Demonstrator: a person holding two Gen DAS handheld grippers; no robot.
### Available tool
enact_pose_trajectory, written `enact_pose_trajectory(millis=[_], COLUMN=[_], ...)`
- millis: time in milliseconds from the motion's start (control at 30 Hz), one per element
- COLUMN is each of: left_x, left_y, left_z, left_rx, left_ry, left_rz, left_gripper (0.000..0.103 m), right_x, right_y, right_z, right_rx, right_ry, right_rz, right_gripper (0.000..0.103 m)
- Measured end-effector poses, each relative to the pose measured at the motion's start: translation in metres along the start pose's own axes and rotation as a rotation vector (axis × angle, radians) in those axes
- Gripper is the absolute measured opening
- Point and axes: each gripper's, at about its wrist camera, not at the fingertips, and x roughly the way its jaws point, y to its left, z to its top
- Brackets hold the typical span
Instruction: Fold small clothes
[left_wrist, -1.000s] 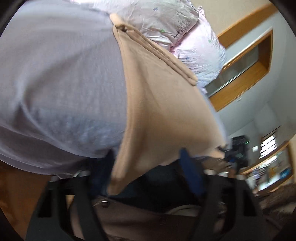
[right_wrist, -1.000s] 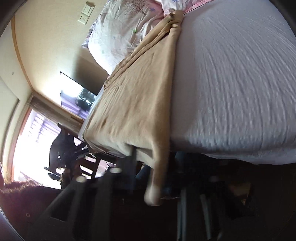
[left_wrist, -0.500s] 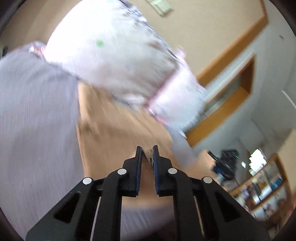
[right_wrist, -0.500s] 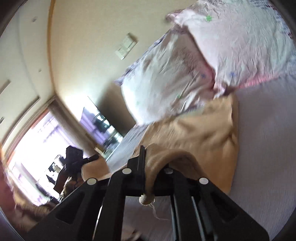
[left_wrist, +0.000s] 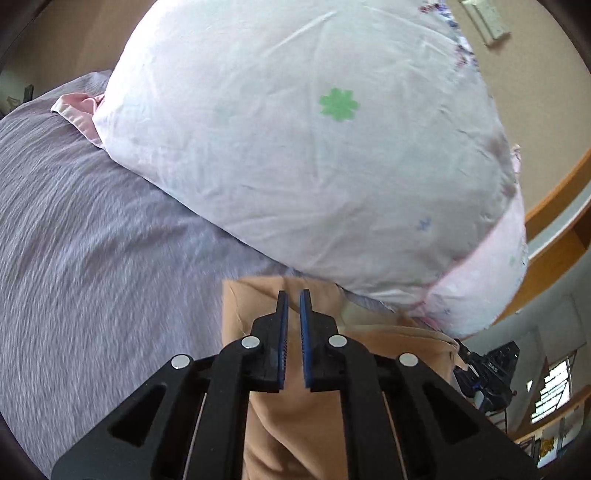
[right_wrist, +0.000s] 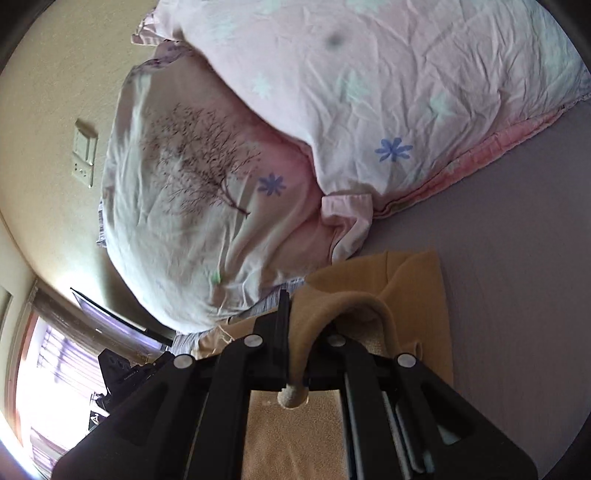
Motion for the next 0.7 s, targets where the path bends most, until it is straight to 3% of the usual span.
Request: enact_pose_trajectory(millis=[167,233,300,367,567,700], left_x=[-0.005,-0.007,-0.003,0.002,0.022,0.018], left_y=[-0.006,-0.009,-0.008,-0.007,-0.011,-0.014], left_z=[-0.008,-0.014,-0.017,-0.019,-0.018,-0.017], left_rx=[0.030,0.060,0.066,0.080,0.064,0.070], left_ry=[0.121,0.155,0.190,0.209,0.247,0.230], left_rz=[-0.081,-0.043,-0.009,0.030,0.079,0.123], left_gripper=[0.008,0.009,0.026,0.034,0.036,0.046], right_x=[0.008,0.008,0.008,0.008,0.007,0.003], right_y=[-0.003,-0.004,-0.006,-0.007,-0.009,-0.010], right_z=[-0.003,-0.005,-0.007,-0.007,-0.009,-0.011], right_rx=[-0.016,-0.016,-0.006,-0.004,0.000,-0.010], right_ry=[0.011,0.013,0.012,0.011,0.010,0.009], right_rz=[-0.007,0.005,0.022,0.027,0.043,0.055], right_gripper=[0.006,0.007,0.007,0.007,0.008,0.008])
